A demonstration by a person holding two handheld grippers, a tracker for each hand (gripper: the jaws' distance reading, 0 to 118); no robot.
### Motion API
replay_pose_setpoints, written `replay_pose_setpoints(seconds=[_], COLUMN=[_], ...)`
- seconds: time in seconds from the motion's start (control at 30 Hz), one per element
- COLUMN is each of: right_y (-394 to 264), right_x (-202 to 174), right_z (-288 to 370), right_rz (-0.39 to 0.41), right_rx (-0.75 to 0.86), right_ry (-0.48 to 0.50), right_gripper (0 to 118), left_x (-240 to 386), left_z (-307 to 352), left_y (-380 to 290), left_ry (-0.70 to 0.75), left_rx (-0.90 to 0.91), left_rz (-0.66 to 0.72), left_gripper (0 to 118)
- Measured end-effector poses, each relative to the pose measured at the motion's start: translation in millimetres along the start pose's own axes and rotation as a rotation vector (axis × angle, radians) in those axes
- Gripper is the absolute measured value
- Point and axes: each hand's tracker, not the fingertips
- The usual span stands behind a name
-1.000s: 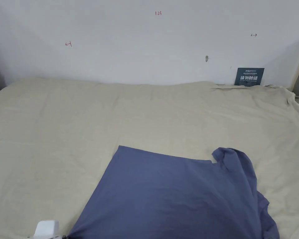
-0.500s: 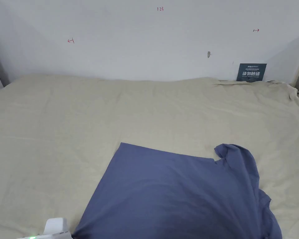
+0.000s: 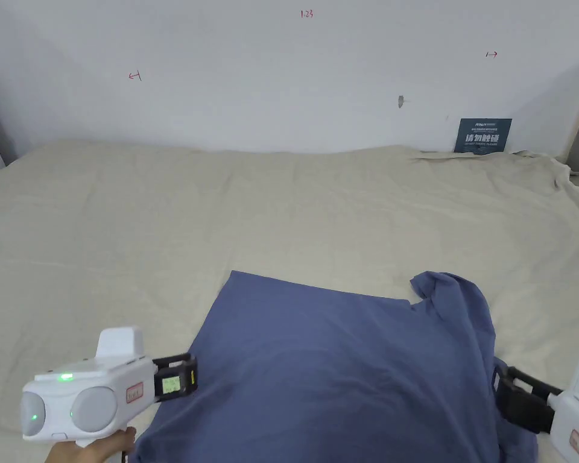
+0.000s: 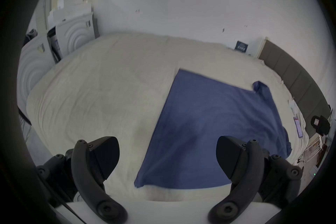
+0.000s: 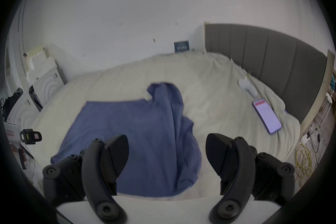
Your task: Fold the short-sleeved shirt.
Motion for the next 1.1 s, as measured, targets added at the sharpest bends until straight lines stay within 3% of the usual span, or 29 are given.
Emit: replay_pose_setpoints(seconds=[0.1, 0.13, 0.17, 0.2, 0.23, 0.27, 0.3, 0.33, 0.37, 0.4, 0.63, 1.0, 1.07, 1.1], right_y=[14, 16, 19, 21, 24, 25, 27, 28, 30, 31, 49, 70, 71, 71], right_x=[-8, -10, -8, -10, -13, -15, -18, -18, -18, -19, -27, -20, -19, -18], right_z=[10, 12, 9, 10, 10, 9, 7, 5, 3, 1, -24, -90, -101, -107], right_rz=[0.032, 0.047, 0.062, 0.085, 0.105, 0.115, 0.127, 0.132, 0.136, 0.134, 0.159, 0.148, 0.145, 0.145], right_rx=[0.057, 0.091, 0.103, 0.118, 0.129, 0.136, 0.145, 0.147, 0.153, 0.156, 0.181, 0.146, 0.136, 0.128], right_ry=[0.010, 0.004, -0.009, -0.029, -0.041, -0.049, -0.055, -0.047, -0.047, -0.032, -0.028, -0.044, -0.046, -0.048], right_gripper=[89, 89, 86, 77, 55, 34, 14, 5, 4, 0, 0, 0, 0, 0], left_x=[12, 16, 18, 21, 22, 24, 25, 28, 29, 32, 44, 45, 45, 45], left_z=[3, 3, 4, 5, 4, 2, -2, -6, -10, -14, -68, -229, -256, -270], left_y=[13, 15, 17, 19, 21, 24, 26, 28, 31, 35, 80, 173, 181, 184], left_ry=[-0.001, 0.004, 0.004, -0.030, -0.064, -0.087, -0.098, -0.096, -0.103, -0.101, -0.126, -0.165, -0.144, -0.149], left_rx=[0.050, 0.071, 0.095, 0.137, 0.161, 0.163, 0.155, 0.160, 0.165, 0.162, 0.137, -0.073, -0.112, -0.161], left_rz=[-0.026, -0.034, -0.036, -0.026, -0.017, -0.004, 0.009, 0.022, 0.022, 0.018, -0.045, -0.079, -0.088, -0.089], left_gripper=[110, 104, 89, 69, 36, 20, 13, 6, 0, 0, 0, 0, 19, 42])
